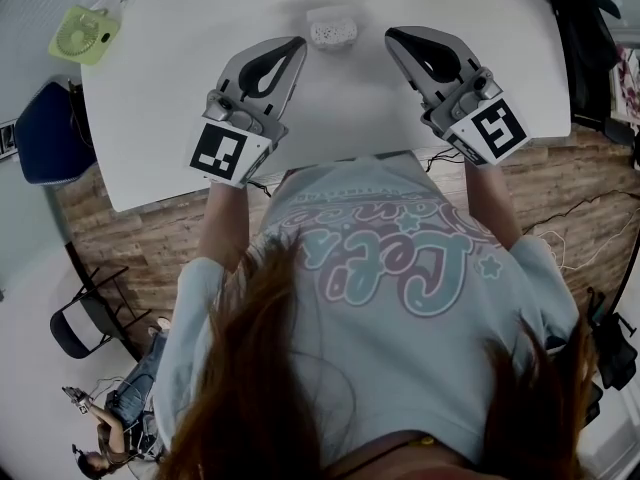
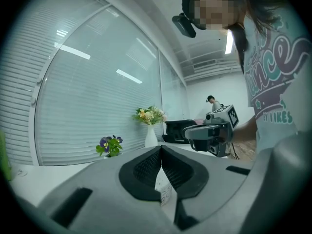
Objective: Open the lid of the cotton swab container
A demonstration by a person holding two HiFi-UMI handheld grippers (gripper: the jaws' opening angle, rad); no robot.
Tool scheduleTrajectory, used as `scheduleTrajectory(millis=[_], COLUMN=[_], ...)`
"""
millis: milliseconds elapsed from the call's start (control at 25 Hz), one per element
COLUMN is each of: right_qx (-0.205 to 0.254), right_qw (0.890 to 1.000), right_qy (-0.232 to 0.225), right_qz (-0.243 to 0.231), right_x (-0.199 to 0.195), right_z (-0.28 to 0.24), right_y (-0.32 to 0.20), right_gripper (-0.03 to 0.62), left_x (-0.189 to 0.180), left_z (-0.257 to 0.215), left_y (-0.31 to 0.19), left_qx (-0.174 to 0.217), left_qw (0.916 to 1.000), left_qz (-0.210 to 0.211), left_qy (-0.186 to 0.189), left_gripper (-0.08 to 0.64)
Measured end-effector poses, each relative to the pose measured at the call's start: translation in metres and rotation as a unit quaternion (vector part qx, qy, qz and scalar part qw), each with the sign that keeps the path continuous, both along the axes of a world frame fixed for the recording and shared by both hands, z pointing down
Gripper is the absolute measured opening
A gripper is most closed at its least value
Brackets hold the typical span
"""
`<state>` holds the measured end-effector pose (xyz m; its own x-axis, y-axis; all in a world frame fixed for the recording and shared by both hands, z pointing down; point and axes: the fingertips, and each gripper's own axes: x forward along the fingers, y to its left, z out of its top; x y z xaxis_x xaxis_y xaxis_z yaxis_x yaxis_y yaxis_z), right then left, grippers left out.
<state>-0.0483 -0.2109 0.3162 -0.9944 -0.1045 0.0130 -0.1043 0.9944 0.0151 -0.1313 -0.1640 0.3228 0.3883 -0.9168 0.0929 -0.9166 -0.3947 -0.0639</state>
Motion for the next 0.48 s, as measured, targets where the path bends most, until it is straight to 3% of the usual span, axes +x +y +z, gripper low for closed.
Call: scheduleTrajectory(millis=[480], right_qx=[-0.003], right_qw=[1.0], right_qy=[-0.014], right_qz=[0.003], right_x=[0.0021], right_z=[-0.0044], right_y=[0.0047], right_gripper=[0.005], left_x=[-0.0047], left_z=[0.0011], left_y=[0.0108], left_qx=[0.0], left_qw=[0.9999], left_qz=[-0.005], left_qy=[-0.009], left_gripper=[0.008])
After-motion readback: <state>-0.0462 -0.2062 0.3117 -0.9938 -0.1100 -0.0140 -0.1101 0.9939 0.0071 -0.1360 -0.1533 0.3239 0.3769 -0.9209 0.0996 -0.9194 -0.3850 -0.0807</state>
